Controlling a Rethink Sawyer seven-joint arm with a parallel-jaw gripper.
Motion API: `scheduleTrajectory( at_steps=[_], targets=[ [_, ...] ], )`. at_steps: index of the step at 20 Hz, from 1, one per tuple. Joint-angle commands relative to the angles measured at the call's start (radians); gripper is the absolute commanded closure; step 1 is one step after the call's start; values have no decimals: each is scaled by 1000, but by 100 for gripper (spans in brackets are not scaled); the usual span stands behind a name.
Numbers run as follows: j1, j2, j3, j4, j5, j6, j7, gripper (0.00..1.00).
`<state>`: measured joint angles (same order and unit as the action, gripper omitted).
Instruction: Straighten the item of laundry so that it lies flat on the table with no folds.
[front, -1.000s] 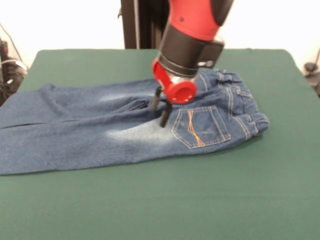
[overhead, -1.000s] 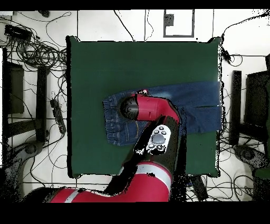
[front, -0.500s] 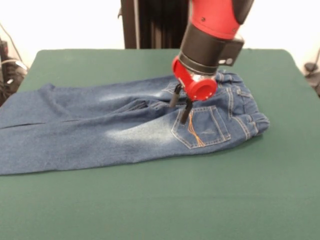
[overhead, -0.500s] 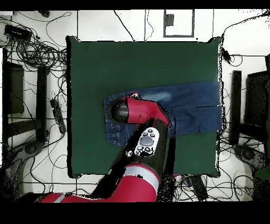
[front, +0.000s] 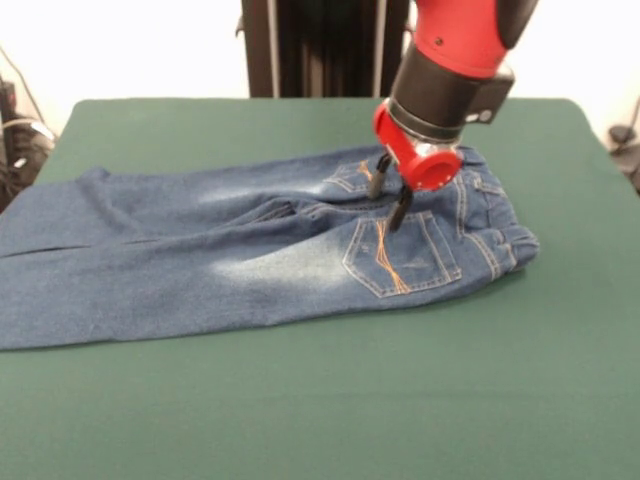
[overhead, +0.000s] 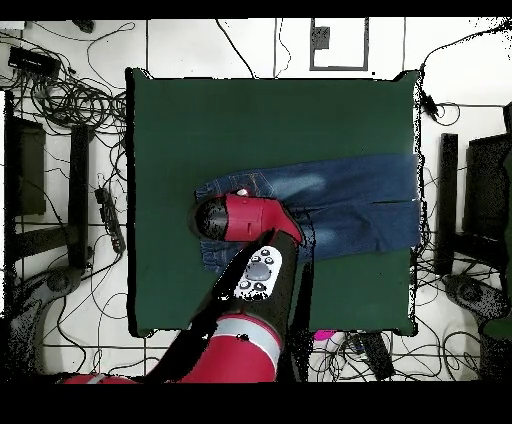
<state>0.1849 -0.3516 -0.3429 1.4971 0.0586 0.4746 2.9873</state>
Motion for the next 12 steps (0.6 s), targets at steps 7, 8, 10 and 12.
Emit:
scheduleTrajectory(
  at_steps=[7,8,10,12],
  targets=[
    [30,62,146,124,122,120,128,0],
    [29,60,150,129,125,116,123,0],
    [32,62,151,134,129,102,118,0],
    [35,58,157,143,133,94,113,0]
  ],
)
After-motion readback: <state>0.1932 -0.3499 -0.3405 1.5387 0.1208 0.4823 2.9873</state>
